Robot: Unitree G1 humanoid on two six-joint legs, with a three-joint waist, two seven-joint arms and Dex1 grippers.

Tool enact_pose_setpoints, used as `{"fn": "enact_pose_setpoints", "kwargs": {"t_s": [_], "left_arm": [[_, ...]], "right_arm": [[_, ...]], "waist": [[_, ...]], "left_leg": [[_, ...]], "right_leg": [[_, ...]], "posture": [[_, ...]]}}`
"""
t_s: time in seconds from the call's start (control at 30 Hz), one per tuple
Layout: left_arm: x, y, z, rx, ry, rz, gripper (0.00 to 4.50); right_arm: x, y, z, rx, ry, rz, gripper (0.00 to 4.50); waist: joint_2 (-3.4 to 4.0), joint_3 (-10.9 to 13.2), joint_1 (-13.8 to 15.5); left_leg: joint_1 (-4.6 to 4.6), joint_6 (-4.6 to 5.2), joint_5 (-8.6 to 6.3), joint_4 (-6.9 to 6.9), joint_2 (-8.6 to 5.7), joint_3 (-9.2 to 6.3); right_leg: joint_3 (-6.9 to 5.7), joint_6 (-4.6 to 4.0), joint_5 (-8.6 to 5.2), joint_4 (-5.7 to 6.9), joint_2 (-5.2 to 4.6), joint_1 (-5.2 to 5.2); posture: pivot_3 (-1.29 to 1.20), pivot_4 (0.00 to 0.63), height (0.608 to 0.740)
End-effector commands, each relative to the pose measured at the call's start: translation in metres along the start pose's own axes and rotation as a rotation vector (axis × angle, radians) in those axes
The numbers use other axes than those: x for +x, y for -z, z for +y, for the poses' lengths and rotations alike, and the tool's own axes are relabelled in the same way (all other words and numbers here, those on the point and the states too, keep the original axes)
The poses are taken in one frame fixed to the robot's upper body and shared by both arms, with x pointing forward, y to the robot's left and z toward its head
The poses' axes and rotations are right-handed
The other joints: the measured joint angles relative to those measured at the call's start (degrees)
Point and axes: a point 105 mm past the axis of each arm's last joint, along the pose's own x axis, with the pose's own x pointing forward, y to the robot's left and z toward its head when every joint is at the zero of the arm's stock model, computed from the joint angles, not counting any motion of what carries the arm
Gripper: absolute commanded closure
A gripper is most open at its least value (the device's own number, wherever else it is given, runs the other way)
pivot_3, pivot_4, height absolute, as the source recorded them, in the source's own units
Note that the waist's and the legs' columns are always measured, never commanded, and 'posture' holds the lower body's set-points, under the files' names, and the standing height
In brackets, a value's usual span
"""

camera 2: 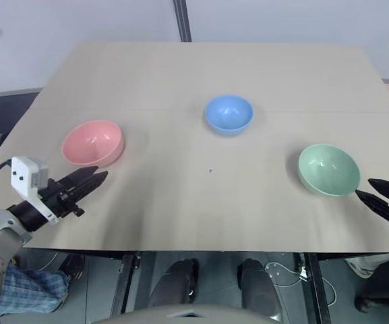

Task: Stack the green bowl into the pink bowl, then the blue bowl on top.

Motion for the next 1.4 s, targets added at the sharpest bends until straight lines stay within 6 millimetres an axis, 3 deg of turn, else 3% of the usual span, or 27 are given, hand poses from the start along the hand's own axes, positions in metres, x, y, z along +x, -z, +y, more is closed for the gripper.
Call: {"fn": "enact_pose_setpoints", "kwargs": {"t_s": [0.03,0.77,0.87,1.17,1.33,1.4], "left_arm": [[-0.001,-0.008,0.001,0.026,0.009,-0.021,2.84],[0.005,-0.011,0.001,0.026,0.050,-0.030,2.84],[0.009,-0.010,0.001,0.037,0.059,-0.021,2.84],[0.020,-0.009,0.016,0.102,0.011,0.061,2.84],[0.030,-0.017,0.027,0.297,-0.032,0.201,2.84],[0.035,-0.029,0.022,0.373,-0.005,0.209,2.84]], "right_arm": [[0.000,-0.012,0.002,-0.037,-0.010,-0.025,2.49],[0.001,-0.013,0.007,-0.044,-0.032,-0.032,2.49],[0.012,-0.024,0.020,-0.065,-0.101,-0.063,2.49],[0.049,-0.087,0.077,-0.074,-0.342,-0.268,2.49],[0.057,-0.097,0.090,-0.087,-0.409,-0.281,2.49],[0.058,-0.098,0.089,-0.086,-0.415,-0.282,2.49]], "waist": [[0.00,0.0,0.0],[0.00,0.0,0.0],[0.00,0.0,-0.1],[-0.01,0.0,-0.1],[-0.10,0.0,0.4],[-0.12,0.0,0.4]], "left_leg": [[0.00,0.00,0.00,0.00,0.00,0.00],[0.00,0.00,0.00,0.00,0.00,0.00],[0.01,0.00,0.00,0.00,0.00,0.00],[-0.02,0.00,0.00,0.02,0.04,-0.06],[-0.08,0.00,0.00,0.04,-0.03,-0.16],[-0.09,0.00,0.00,0.03,-0.02,-0.20]], "right_leg": [[0.00,0.00,0.00,0.00,0.00,0.00],[0.00,0.00,0.00,0.01,0.00,0.00],[0.00,0.00,0.00,0.02,0.01,0.00],[-0.03,0.00,0.01,0.08,0.06,-0.01],[-0.12,0.00,0.01,0.06,0.01,-0.02],[-0.15,0.00,0.01,0.06,0.04,-0.02]], "posture": [[0.00,0.150,0.740],[0.00,0.150,0.740],[0.00,0.150,0.740],[0.00,0.150,0.740],[0.00,0.150,0.740],[0.00,0.150,0.740]]}}
